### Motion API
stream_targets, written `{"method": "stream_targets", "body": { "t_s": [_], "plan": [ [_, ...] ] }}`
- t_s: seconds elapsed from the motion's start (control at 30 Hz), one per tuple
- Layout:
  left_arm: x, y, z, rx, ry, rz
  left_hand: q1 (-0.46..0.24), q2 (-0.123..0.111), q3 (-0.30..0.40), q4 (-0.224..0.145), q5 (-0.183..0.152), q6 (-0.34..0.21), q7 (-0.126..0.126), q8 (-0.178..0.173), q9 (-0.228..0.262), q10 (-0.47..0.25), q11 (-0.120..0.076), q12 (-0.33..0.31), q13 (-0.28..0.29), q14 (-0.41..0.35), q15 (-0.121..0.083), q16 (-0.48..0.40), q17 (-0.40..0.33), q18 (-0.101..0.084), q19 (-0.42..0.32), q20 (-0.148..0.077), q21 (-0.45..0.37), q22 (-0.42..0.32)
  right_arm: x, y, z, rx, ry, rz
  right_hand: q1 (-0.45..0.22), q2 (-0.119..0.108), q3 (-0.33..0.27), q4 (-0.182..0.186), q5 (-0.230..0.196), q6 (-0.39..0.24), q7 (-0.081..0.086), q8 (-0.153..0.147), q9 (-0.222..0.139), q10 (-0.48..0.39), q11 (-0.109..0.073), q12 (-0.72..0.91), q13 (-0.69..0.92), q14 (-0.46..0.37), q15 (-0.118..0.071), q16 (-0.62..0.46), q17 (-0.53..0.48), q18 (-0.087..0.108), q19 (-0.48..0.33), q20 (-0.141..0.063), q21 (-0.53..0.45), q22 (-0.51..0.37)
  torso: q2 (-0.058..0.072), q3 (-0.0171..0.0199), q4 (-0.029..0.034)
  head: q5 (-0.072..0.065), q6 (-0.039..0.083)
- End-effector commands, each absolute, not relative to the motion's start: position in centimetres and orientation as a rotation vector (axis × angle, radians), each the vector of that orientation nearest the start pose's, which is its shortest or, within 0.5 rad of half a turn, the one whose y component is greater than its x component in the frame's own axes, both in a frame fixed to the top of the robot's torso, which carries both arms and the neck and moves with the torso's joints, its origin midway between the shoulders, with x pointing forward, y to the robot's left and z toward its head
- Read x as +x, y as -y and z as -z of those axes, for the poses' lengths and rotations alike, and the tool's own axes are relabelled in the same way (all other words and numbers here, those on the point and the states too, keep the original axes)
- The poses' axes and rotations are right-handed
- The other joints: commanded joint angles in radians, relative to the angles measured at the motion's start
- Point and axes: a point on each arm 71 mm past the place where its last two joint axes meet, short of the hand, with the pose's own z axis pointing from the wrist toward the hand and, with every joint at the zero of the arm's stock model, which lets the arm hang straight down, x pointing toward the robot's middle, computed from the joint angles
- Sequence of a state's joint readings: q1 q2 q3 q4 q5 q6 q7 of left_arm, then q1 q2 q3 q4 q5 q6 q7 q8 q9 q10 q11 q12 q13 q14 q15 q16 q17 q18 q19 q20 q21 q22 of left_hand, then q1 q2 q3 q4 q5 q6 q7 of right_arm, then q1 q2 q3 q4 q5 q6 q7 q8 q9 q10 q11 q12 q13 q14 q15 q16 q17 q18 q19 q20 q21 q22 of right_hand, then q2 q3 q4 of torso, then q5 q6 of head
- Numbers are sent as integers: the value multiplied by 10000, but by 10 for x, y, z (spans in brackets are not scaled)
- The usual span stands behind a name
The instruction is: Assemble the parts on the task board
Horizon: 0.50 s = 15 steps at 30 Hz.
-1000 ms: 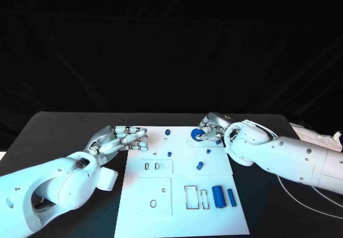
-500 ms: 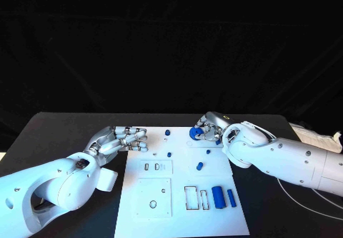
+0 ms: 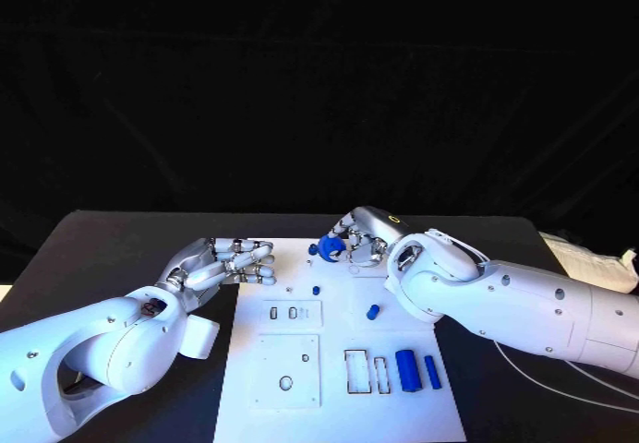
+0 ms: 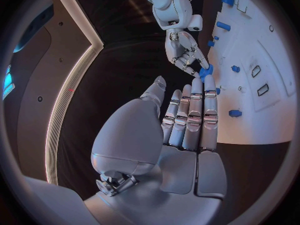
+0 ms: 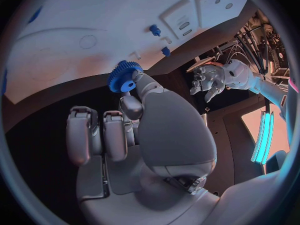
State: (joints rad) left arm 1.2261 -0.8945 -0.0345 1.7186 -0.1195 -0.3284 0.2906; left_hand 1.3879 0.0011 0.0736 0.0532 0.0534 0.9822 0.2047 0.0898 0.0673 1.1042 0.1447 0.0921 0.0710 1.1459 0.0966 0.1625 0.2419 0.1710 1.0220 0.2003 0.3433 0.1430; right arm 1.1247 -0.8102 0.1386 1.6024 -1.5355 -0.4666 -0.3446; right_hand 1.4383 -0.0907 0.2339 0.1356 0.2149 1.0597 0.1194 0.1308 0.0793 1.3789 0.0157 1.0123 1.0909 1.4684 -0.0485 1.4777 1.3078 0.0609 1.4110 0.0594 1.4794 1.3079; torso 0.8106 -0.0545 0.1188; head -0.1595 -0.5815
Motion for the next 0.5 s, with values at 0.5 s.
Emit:
{"method": "stream_targets", "body": {
  "t_s": [0.5],
  "plan": [
    [453,-173,153,-9774,-15716,16292,-109,-18,-34,-4,0,74,-1,-50,-15,16,48,-66,-14,2,33,-52,17,99,-23,37,-2,-14,493,141,164,-55,-15480,-5993,-241,-8,120,58,11,373,-126,-127,241,-19,26,-77,-7,603,-7,-46,360,-111,75,37,42,340,37,-2,27,69,-68]
  ]
}}
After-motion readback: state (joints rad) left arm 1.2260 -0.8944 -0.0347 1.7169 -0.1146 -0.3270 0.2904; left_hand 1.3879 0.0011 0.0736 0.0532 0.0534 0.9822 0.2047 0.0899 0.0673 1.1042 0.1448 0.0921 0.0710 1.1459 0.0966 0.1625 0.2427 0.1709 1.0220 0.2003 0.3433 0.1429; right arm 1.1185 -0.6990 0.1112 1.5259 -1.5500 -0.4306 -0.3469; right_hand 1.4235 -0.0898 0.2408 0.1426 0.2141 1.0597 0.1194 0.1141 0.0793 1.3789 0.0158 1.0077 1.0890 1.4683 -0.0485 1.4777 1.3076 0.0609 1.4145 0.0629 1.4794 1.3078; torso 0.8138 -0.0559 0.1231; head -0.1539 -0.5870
